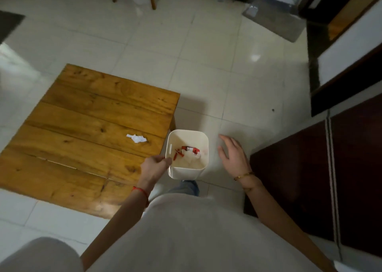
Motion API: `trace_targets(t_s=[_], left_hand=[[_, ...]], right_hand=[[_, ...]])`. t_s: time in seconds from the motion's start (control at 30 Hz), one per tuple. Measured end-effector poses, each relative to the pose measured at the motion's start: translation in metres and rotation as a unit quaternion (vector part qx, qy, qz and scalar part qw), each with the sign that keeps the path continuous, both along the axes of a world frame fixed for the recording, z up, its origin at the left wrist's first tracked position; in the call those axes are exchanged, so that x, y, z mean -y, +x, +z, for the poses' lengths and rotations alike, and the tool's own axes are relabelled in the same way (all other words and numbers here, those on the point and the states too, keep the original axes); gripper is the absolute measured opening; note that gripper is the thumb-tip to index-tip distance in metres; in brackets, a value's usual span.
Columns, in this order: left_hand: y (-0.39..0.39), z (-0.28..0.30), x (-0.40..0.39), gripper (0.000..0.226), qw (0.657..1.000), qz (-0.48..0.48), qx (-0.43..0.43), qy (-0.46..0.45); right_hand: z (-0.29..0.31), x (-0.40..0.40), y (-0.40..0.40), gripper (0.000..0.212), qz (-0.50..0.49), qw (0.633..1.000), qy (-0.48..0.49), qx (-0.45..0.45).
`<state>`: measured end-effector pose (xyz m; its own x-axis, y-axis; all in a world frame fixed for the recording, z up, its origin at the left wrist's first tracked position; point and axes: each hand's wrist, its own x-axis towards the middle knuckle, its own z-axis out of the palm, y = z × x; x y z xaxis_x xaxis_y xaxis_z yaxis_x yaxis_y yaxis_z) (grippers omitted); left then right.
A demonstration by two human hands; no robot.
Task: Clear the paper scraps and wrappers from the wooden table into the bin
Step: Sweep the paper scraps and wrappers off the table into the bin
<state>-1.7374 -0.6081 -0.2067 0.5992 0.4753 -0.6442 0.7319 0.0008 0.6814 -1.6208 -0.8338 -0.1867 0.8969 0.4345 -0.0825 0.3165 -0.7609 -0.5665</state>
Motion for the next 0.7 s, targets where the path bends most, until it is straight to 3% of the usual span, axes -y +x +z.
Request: trace_targets(t_s=[0.37, 0.7], left_hand=[[0.053, -0.013, -0.007, 0.023, 0.983, 0.177, -0.024, -0.037], [0.082, -0.053, 0.044, 0.027, 0.904, 0.415, -0.073, -0.071]], right_hand=[[-0.019, -0.103, 0.144, 0.043, 0.241, 0.970, -0.025, -0.013], [-0.072, -0.190, 0.213, 0.044, 0.494, 0.862, -0.092, -0.063]])
